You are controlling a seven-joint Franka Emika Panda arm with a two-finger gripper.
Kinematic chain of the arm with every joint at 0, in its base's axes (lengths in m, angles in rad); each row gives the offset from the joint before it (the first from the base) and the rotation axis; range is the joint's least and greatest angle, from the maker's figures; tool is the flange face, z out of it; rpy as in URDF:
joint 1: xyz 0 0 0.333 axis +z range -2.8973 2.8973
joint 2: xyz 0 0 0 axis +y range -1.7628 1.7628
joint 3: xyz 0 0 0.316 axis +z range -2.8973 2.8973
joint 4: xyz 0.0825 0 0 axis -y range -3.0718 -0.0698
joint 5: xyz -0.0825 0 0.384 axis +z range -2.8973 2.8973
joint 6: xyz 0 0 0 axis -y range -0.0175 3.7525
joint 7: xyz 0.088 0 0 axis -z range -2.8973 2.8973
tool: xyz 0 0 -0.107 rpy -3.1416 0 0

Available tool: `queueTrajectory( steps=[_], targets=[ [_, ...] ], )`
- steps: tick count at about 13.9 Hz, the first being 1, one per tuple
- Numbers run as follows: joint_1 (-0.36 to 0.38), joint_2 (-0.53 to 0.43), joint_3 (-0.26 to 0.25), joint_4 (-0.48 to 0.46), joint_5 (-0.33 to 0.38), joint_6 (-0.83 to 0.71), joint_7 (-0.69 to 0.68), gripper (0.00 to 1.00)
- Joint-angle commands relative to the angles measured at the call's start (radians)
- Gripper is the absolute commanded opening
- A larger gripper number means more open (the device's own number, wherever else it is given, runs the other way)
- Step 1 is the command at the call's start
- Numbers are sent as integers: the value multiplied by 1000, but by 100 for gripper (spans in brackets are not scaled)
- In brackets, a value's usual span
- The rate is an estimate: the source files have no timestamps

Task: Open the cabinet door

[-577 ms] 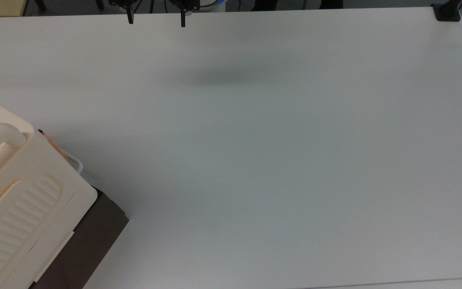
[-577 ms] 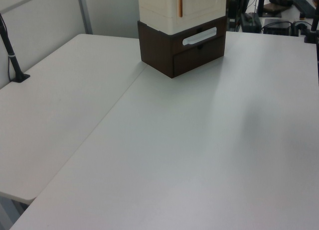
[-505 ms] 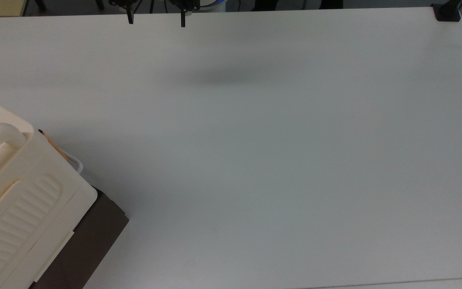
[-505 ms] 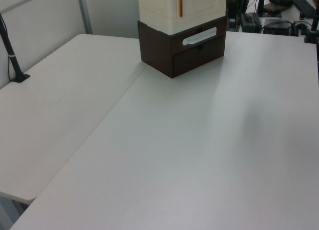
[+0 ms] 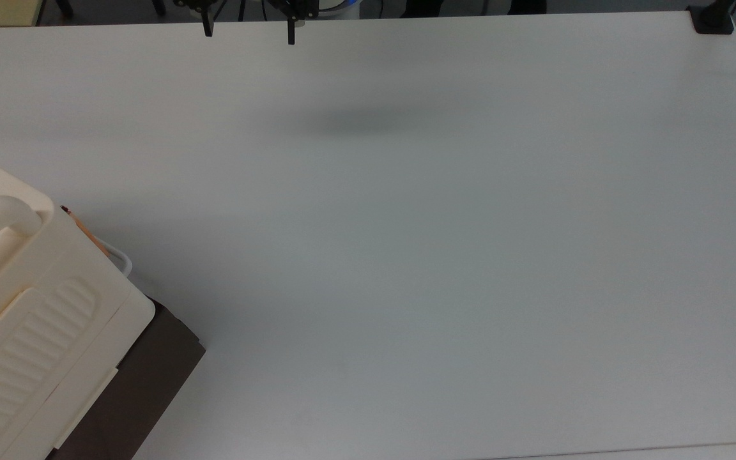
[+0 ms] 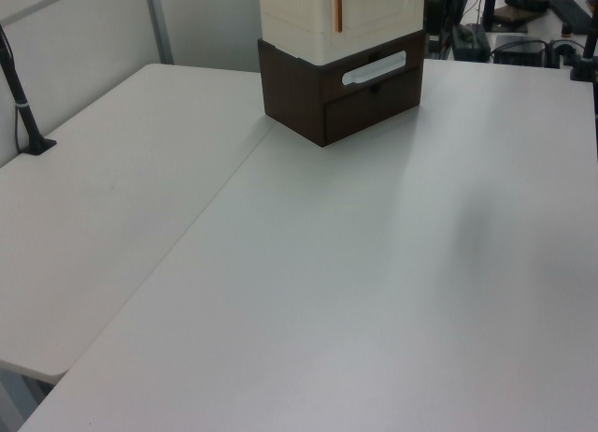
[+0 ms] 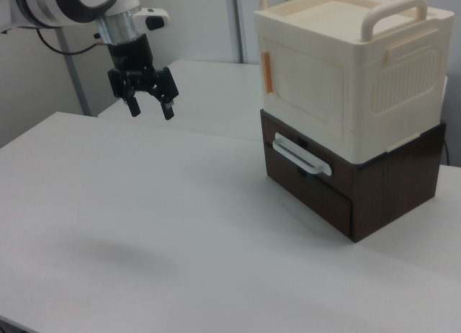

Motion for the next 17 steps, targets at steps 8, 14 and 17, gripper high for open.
queueTrajectory(
  steps=[8, 14, 17],
  targets=[
    [10, -20, -6, -19, 12, -13, 45, 100],
    [9, -14, -6, -19, 18, -11, 46, 100],
    [-13, 19, -6, 30, 20, -5, 45, 100]
  ],
)
